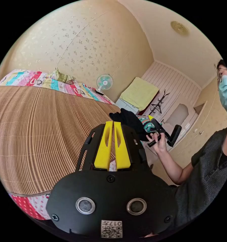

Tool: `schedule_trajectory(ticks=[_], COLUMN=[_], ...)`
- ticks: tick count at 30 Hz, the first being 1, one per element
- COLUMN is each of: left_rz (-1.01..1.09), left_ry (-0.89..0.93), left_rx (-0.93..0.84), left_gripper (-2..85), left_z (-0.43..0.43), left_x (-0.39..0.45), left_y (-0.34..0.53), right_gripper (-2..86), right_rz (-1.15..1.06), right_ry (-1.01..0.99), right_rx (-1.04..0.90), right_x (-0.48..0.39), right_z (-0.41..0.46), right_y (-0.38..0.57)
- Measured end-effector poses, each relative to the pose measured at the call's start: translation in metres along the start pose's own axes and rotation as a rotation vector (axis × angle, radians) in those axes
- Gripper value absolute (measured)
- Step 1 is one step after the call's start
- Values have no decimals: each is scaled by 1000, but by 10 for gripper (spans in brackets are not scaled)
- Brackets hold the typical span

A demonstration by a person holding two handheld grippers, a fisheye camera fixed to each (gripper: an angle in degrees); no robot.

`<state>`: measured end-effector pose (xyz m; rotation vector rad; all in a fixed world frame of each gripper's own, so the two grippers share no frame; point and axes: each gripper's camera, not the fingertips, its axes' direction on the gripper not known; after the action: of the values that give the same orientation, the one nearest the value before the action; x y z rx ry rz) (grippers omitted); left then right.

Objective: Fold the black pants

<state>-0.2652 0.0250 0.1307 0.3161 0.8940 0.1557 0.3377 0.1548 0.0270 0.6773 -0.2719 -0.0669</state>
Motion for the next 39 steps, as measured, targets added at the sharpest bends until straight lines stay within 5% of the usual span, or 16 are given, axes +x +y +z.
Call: schedule_trajectory(ticks=[3, 7, 9, 14, 16, 20, 25, 29, 36, 39], left_rz=[-129, -423, -415, 130, 149, -36, 15, -276, -448, -532], left_ry=[74, 215, 141, -576, -690, -233, -295, 397, 359, 529], left_rx=[45, 77, 11, -369, -290, -95, -105, 123, -108, -52], left_gripper=[-10, -10, -10, -2, 6, 39, 5, -9, -10, -10], left_z=[-28, -60, -76, -99, -115, -167, -183, -200, -185, -189], left_x=[-21, -75, -78, 17, 35, 18, 25, -29, -69, -90], left_y=[7, 33, 36, 16, 16, 12, 13, 23, 49, 66], right_gripper=[5, 8, 12, 55, 86, 98, 169, 176, 81, 42], right_rz=[143, 381, 374, 318, 313, 285, 318, 296, 387, 459], right_ry=[18, 24, -29, 261, 271, 385, 403, 474, 302, 57], right_rx=[-102, -513, -567, -648, -596, -603, -684, -897, -895, -668], right_x=[37, 109, 127, 175, 202, 236, 296, 333, 368, 365], right_z=[-15, 13, 15, 25, 34, 65, 124, 186, 190, 167], right_y=[13, 50, 61, 28, -1, -30, -55, -31, -36, -61])
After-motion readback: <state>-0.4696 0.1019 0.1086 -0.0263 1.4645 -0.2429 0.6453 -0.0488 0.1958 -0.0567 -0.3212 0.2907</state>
